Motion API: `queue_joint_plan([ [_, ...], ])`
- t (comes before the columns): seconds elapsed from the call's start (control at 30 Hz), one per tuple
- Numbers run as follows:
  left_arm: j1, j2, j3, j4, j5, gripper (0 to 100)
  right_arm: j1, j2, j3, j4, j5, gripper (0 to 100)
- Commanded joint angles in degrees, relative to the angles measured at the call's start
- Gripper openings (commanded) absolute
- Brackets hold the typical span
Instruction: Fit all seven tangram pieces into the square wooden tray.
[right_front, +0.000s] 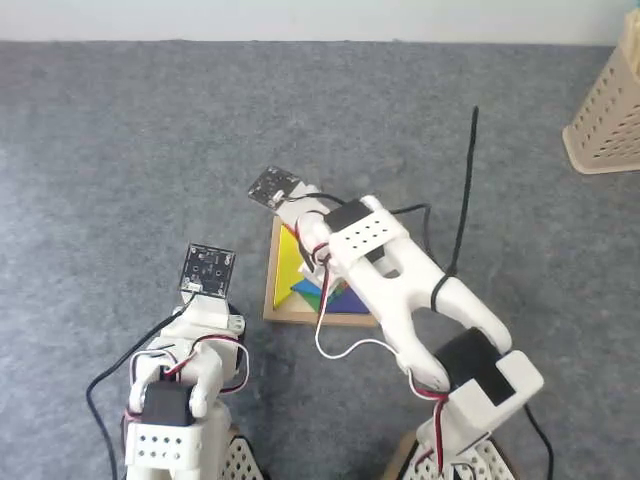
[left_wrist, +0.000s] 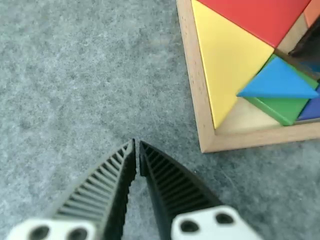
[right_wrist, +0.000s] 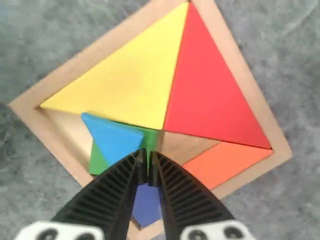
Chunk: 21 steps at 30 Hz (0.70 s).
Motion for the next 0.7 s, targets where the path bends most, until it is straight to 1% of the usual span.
queue_joint_plan([
  [0.0,-0.26,-1.23,-1.10,0.35,0.35,1,-1.63,-0.66,-0.70,-0.75,-0.62,0.7],
  [0.23,-0.26,-1.23,-1.10,0.35,0.35,1,-4.62,-0.66,-0.44,-0.22,-0.88,0.7],
  [0.33,-0.26,-1.23,-1.10,0.35,0.35,1,-4.88,-0.66,-0.44,-0.22,-2.90,0.7],
  [0.47,-0.26,-1.23,-1.10,0.35,0.35,1,-5.05,-1.10,-0.44,-0.13,-3.43,0.7],
  [0.67,-0.26,-1.23,-1.10,0.35,0.35,1,-0.84,-7.08,-0.53,1.71,-3.60,0.7],
])
